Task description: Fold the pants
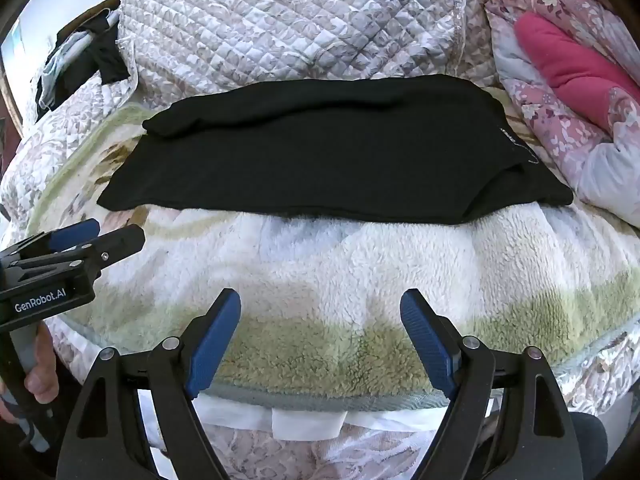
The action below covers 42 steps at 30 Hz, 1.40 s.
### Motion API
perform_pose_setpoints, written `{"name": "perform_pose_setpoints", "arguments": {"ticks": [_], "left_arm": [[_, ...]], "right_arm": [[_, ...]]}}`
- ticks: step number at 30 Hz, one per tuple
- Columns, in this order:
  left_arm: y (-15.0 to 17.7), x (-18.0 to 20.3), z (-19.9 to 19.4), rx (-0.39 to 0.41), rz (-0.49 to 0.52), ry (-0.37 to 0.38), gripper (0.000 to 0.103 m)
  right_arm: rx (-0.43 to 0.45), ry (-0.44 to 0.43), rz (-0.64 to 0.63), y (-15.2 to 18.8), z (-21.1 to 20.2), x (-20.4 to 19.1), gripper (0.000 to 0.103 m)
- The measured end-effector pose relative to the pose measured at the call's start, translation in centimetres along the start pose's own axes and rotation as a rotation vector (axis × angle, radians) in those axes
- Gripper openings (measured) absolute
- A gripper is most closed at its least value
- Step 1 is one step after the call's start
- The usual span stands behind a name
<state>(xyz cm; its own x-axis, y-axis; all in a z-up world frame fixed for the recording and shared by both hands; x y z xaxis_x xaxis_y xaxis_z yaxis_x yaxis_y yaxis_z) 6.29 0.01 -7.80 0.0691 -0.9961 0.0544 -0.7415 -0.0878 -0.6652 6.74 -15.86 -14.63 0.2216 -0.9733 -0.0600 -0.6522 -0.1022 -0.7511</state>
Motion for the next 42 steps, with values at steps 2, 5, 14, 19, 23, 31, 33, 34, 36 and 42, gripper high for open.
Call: {"name": "perform_pose_setpoints", "arguments": {"ticks": [2,5,14,19,23,31,33,34,36,42], "left_arm": [[0.0,-0.1,0.1,-0.005,-0.004,-0.004,0.087],[0.1,-0.2,0.1,-0.008,-0.007,-0.013,0.087],[0.9,-1.6,-0.3,-0.018,-0.021,-0.002,0.087],[1.2,-2.0,-0.2,-0.024,-0.021,-0.003,0.087],[1.3,-1.6,-0.5,-0.026,-0.031,-0.012,0.087],[1.2,-1.8,-0.7,-0.026,-0.032,-0.004,0.087],[1.1,-1.9,-0.7,-0.023,-0.029,-0.006,0.087],[1.1,-2.0,-0.7,-0.023,-0.029,-0.005,0.087],[1.0,-2.0,-0.8,-0.022,-0.030,-0.005,0.087],[0.8,-2.3,-0.8,-0.022,-0.036,-0.003,0.087]], "right_arm": [[0.002,-0.001,0.003,0.0,0.0,0.1,0.082],[0.001,-0.003,0.012,0.0,0.0,0.2,0.082],[-0.026,-0.030,0.012,-0.2,-0.1,-0.6,0.082],[-0.017,-0.036,0.011,-0.3,-0.1,-0.5,0.082],[-0.016,-0.039,0.013,-0.1,0.3,-1.0,0.082],[-0.017,-0.043,0.015,-0.1,0.0,-0.6,0.082],[-0.018,-0.041,0.016,-0.3,0.0,-0.7,0.082],[-0.020,-0.041,0.015,-0.3,0.0,-0.7,0.082],[-0.020,-0.040,0.014,-0.3,0.0,-0.8,0.082],[-0.019,-0.046,0.013,-0.2,-0.1,-0.7,0.082]]}}
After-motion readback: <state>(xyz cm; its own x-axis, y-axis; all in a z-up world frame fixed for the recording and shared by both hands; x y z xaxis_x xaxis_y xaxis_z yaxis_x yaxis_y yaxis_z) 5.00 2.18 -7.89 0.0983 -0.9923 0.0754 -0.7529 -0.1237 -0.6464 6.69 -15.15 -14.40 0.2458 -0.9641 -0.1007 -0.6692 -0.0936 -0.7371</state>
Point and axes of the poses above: each gripper's, at about its wrist camera, not at the fingertips, and z roughly the way its jaws point, x to its right, y to its underside, the point moved 10 cm from there along z, roughly the way its jaws point, and after that the axes turned 3 degrees about x, right-handed, at the moved point
